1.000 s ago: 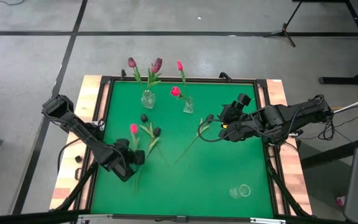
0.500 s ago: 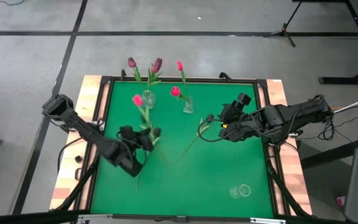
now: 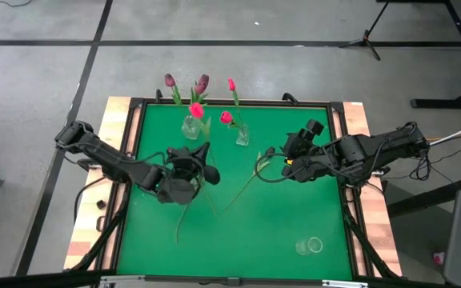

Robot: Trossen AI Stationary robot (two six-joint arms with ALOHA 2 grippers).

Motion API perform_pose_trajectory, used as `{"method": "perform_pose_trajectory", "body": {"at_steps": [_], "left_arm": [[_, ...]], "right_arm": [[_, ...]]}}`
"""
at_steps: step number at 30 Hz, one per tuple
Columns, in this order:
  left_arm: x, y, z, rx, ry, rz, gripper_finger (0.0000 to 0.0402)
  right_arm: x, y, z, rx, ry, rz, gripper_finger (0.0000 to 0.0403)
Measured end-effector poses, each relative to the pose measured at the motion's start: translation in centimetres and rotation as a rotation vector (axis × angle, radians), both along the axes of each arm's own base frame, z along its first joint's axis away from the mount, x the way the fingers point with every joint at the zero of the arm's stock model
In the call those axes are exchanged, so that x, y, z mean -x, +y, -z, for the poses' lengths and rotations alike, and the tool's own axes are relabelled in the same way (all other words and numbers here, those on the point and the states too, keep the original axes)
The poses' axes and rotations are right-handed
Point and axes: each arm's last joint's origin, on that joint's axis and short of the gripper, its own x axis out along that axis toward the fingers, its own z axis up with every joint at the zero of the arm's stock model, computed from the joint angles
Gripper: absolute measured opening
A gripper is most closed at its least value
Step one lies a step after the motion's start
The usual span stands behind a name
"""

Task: Sort flowers into vase by color
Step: Put the red tulip into the top right transparent vase

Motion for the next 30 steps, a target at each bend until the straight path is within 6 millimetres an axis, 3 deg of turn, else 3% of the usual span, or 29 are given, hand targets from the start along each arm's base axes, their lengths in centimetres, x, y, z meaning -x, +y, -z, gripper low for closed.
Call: {"method": "perform_pose_trajectory", "body": {"at_steps": [3, 6, 9, 16, 22, 30], "left_arm": [[-0.9, 0.8, -1.6, 0.002, -0.014, 0.015, 0.0000], [-2.0, 2.0, -2.9, 0.006, -0.045, 0.166, 0.0000], [-2.8, 3.4, -4.2, -0.099, -0.020, 0.318, 0.0000], [-4.0, 8.3, -5.3, -0.291, -0.007, 0.433, 0.0000], [-6.4, 11.2, -3.5, -0.424, -0.012, 0.398, 0.0000], [-9.0, 14.2, 1.0, -0.473, 0.125, 0.314, 0.0000]], "right_arm": [[0.0, -0.1, -0.1, 0.027, -0.008, 0.014, 0.0209], [0.0, -0.1, -0.1, 0.048, -0.011, 0.022, 0.0209], [0.2, -0.2, -0.3, 0.055, -0.018, 0.025, 0.0209], [1.5, -0.6, -3.4, 0.008, -0.130, 0.022, 0.0209], [3.3, -1.2, -5.7, -0.014, -0.214, 0.014, 0.0209], [4.7, -1.6, -6.5, -0.063, -0.246, -0.007, 0.0209]]}}
